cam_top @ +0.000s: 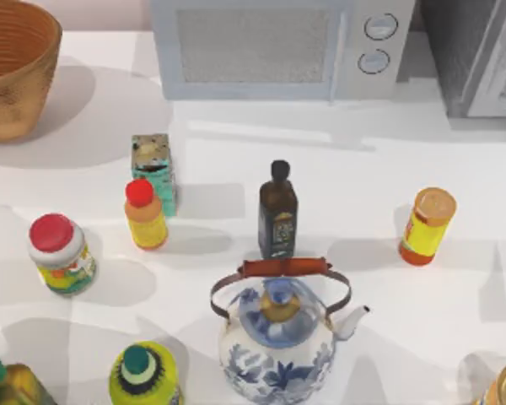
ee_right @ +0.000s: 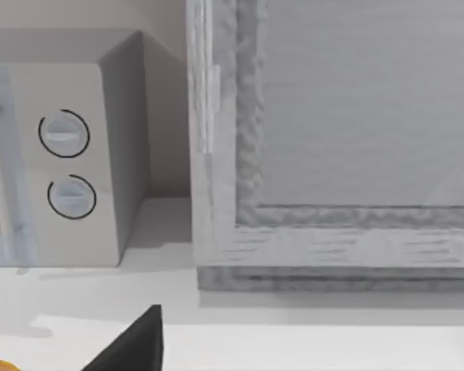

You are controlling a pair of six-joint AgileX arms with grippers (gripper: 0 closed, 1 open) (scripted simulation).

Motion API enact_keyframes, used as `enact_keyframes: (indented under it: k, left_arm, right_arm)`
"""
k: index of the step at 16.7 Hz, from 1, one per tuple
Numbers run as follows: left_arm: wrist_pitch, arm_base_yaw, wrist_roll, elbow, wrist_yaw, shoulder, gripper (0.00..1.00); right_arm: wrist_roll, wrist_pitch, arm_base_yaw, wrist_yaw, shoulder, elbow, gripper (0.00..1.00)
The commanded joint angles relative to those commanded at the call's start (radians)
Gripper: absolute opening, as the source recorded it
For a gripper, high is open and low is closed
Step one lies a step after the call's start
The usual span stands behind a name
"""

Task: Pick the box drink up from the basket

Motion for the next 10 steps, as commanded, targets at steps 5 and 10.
enact_keyframes:
  k: [5,10]
  left_arm:
    - [0.032,-0.015,0.0,0.005,-0.042,0.036,0.0]
    - [0.066,0.018,-0.003,-0.003,-0.033,0.059,0.0]
  right_arm:
    - [0.0,0.0,0.0,0.0,0.0,0.0,1.0]
    - [0.0,0.0,0.0,0.0,0.0,0.0,1.0]
